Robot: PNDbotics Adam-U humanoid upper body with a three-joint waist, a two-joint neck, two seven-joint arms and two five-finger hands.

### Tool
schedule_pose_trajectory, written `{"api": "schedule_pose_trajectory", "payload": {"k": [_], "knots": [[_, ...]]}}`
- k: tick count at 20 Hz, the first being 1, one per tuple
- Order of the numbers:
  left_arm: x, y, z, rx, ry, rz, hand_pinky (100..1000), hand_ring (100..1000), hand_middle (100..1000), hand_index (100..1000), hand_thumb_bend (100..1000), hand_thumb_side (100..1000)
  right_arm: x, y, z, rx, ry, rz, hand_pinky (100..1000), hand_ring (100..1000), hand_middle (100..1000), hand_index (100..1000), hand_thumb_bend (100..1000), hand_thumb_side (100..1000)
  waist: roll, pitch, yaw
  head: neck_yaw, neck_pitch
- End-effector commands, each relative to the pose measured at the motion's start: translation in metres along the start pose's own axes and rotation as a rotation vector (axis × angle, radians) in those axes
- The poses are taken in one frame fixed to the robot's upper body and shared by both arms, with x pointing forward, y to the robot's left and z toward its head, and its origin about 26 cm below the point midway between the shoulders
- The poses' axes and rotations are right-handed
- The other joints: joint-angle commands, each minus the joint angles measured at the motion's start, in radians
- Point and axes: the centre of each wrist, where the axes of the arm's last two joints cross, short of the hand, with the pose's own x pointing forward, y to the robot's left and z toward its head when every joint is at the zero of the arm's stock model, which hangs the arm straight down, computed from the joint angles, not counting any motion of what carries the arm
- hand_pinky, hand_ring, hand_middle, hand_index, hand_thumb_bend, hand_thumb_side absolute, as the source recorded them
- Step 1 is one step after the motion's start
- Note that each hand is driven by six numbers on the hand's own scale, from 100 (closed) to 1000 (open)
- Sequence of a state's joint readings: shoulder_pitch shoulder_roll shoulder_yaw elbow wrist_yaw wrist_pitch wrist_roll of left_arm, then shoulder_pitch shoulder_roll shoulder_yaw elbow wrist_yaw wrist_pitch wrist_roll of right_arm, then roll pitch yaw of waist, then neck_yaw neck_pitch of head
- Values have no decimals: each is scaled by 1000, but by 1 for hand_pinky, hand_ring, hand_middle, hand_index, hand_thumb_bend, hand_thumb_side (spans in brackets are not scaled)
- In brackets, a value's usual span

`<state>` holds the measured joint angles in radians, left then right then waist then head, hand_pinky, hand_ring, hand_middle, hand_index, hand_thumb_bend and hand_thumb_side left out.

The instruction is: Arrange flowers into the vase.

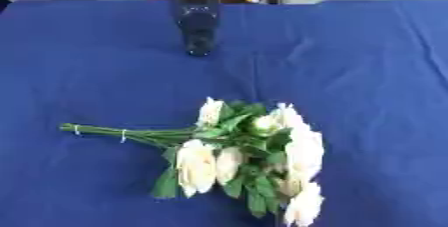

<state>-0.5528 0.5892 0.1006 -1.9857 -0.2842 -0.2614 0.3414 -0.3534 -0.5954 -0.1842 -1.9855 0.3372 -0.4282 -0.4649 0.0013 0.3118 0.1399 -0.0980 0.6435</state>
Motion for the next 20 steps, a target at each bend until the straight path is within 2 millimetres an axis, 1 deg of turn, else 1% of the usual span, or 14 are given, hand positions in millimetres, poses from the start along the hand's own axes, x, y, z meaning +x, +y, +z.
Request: {"api": "schedule_pose_trajectory", "payload": {"k": [1,4,7,9,13,15,17,20], "knots": [[4,6,-6,-31,-32,-28,460,737,760,811,100,978,2,-6,-11,-3,-41,15,754,830,820,845,100,804,-7,-14,4,0,10],[4,6,-5,-53,-26,-35,464,742,765,816,100,986,2,-7,-11,-5,-41,16,754,830,820,845,100,805,-5,-21,5,-1,7],[3,5,-3,-98,-13,-52,475,763,792,840,100,1000,2,-7,-11,-5,-40,17,753,830,820,845,100,806,-3,-27,4,0,6],[3,4,-1,-149,-2,-80,495,785,818,864,100,1000,2,-7,-11,-5,-40,18,753,830,820,845,100,806,-2,-32,3,1,6],[4,3,0,-274,9,-157,528,811,842,887,100,1000,2,-8,-11,-4,-38,18,753,830,820,845,100,807,3,-42,0,3,7],[5,2,1,-348,14,-199,561,836,860,904,100,1000,2,-8,-11,-2,-38,19,752,830,820,845,100,808,5,-48,0,5,7],[6,2,1,-409,16,-241,561,836,860,904,100,1000,2,-8,-11,0,-38,18,752,830,820,845,100,808,5,-52,0,8,8],[6,2,-1,-452,16,-269,561,836,860,904,100,1000,2,-8,-11,0,-37,17,752,830,820,845,100,808,5,-53,0,8,8]]}}
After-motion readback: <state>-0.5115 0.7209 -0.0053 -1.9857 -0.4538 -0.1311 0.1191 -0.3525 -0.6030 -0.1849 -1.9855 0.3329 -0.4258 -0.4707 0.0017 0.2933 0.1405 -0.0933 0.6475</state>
